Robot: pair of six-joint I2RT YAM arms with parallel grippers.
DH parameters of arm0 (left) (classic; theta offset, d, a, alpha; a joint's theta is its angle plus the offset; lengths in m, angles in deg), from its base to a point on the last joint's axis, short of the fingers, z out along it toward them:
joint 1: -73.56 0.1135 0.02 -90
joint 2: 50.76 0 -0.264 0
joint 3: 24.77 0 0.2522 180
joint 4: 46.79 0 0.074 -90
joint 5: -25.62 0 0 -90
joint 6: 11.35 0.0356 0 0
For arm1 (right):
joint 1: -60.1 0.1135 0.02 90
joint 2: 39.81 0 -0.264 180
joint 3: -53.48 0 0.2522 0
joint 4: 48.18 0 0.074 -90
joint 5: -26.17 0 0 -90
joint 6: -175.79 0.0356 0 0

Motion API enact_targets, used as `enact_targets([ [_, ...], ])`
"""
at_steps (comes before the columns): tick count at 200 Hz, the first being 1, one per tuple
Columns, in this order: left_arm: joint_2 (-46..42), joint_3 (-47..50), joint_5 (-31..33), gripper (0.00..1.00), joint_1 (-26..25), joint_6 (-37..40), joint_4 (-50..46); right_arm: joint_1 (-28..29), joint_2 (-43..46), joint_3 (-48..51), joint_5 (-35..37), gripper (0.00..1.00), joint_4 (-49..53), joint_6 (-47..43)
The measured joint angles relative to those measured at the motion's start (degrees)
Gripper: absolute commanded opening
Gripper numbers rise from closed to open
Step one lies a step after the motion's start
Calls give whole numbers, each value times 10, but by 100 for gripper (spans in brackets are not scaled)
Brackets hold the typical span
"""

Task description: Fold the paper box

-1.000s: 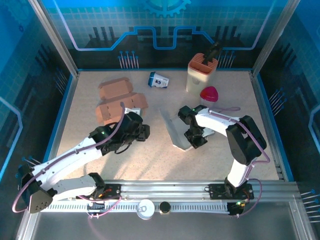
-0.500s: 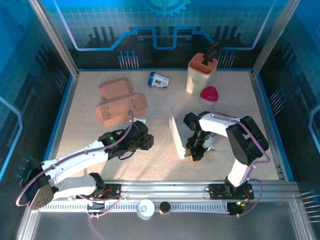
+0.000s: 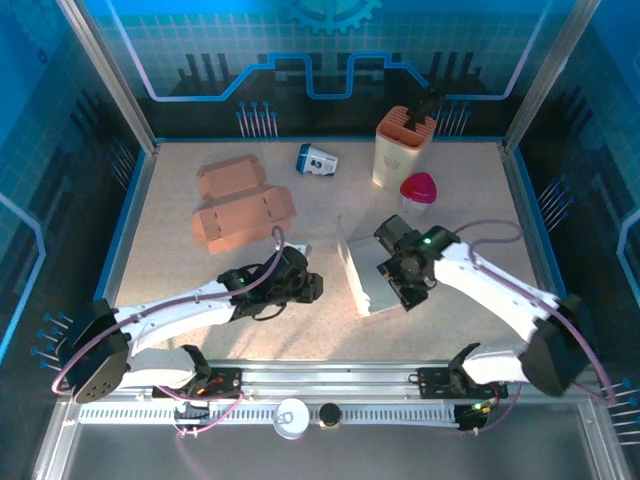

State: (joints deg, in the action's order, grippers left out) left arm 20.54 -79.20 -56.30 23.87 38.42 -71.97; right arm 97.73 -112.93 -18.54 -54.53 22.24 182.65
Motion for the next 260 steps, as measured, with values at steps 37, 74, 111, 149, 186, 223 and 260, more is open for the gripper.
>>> enact_targets([
  [37,-2,0,-5,36,0,-8,49,65,54,-21,40,63,-101,-294],
  [74,-21,4,-5,36,0,-11,62,96,5,-79,36,66,-98,-465],
  [111,-50,4,-4,37,0,-12,52,96,-85,-134,35,44,-82,-534],
  [149,-71,4,-4,37,0,-12,23,96,-129,-155,42,0,-85,-512],
  [186,-102,2,4,39,-1,-3,-23,103,-65,-113,130,0,-95,-302],
  [223,-130,-1,11,44,-1,10,-61,126,-81,-194,210,0,59,20],
  [260,-134,-1,10,49,-2,33,-81,127,-252,-410,237,15,207,153],
])
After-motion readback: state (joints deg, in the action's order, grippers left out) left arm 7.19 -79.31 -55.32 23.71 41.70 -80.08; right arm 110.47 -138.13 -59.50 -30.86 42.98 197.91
